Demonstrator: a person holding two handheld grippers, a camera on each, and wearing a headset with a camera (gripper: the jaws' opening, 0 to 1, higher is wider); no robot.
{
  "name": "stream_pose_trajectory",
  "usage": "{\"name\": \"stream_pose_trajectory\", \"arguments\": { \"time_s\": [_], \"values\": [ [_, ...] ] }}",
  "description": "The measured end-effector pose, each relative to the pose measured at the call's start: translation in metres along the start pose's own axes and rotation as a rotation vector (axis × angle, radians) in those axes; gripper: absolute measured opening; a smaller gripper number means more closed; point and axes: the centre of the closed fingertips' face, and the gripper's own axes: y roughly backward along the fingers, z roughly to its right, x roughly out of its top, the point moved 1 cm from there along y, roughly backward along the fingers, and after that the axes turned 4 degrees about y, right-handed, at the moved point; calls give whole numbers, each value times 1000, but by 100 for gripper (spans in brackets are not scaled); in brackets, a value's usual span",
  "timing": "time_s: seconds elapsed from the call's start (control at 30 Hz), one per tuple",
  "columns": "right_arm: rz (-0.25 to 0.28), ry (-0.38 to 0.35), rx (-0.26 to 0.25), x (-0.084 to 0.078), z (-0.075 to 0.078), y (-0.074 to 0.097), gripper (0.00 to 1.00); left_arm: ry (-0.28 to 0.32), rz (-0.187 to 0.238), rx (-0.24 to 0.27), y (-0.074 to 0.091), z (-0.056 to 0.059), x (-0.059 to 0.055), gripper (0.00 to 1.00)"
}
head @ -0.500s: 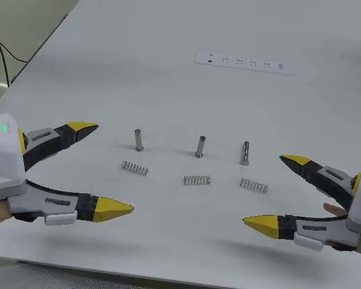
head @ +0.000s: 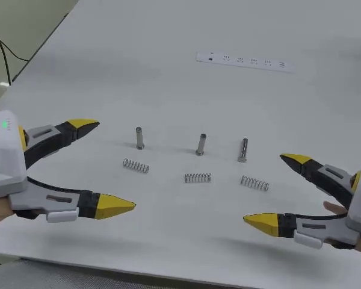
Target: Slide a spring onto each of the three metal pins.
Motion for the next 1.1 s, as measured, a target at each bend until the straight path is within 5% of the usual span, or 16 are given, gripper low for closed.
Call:
{"name": "stream_pose_trajectory", "arguments": {
  "time_s": [1.1],
  "values": [
    [-4, -1, -12, 1, 2, 2, 88, 1, 1, -3, 2, 1, 1, 98]
  ]
}}
